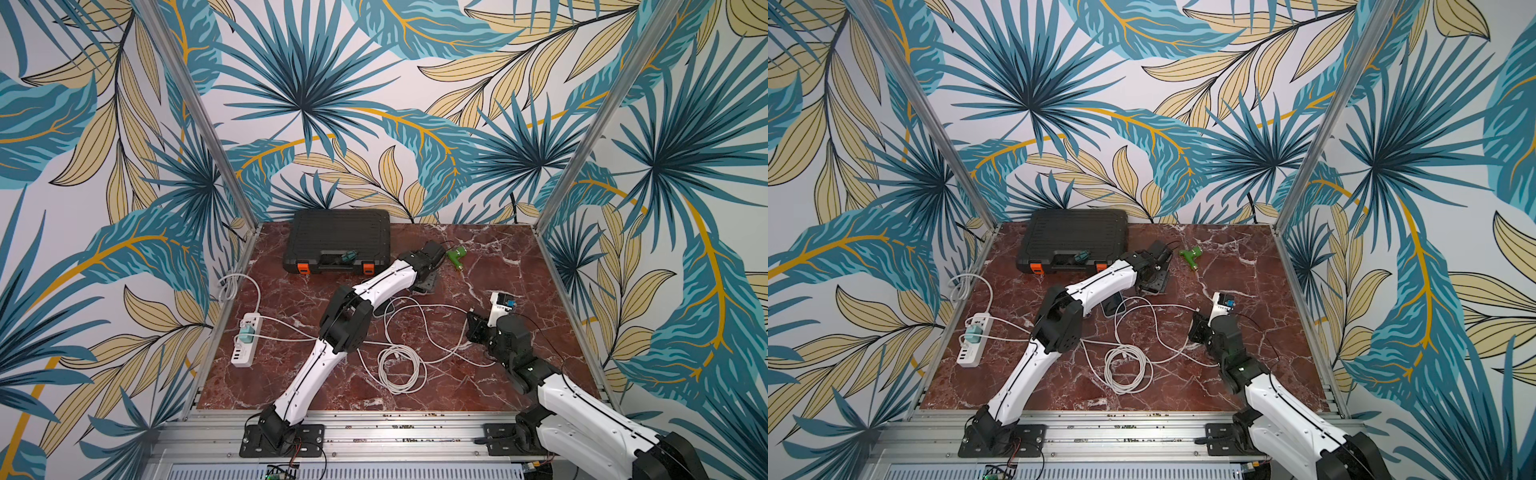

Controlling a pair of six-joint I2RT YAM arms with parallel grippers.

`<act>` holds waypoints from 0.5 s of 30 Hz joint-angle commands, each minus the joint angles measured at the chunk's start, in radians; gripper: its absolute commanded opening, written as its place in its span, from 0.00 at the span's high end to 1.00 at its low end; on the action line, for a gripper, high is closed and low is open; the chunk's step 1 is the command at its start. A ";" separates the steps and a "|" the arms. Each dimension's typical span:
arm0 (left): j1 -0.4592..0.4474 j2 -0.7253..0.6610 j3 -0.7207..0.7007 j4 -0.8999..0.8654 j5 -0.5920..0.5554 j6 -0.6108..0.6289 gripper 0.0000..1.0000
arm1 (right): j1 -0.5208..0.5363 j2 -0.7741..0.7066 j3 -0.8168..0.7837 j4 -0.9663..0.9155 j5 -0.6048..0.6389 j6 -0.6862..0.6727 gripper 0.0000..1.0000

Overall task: Plug the charging cable into the phone
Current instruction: Pick up the phone at the center of the board, then adjust the phone at the center of the board.

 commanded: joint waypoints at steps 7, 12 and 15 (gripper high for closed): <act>-0.069 -0.279 -0.243 0.014 0.073 -0.073 0.77 | -0.003 -0.007 -0.025 0.032 -0.014 0.009 1.00; -0.119 -0.392 -0.497 0.074 0.037 -0.133 0.77 | -0.002 0.000 -0.032 0.053 -0.029 0.020 1.00; -0.136 -0.425 -0.617 0.133 0.038 -0.175 0.77 | -0.003 0.003 -0.032 0.060 -0.035 0.024 1.00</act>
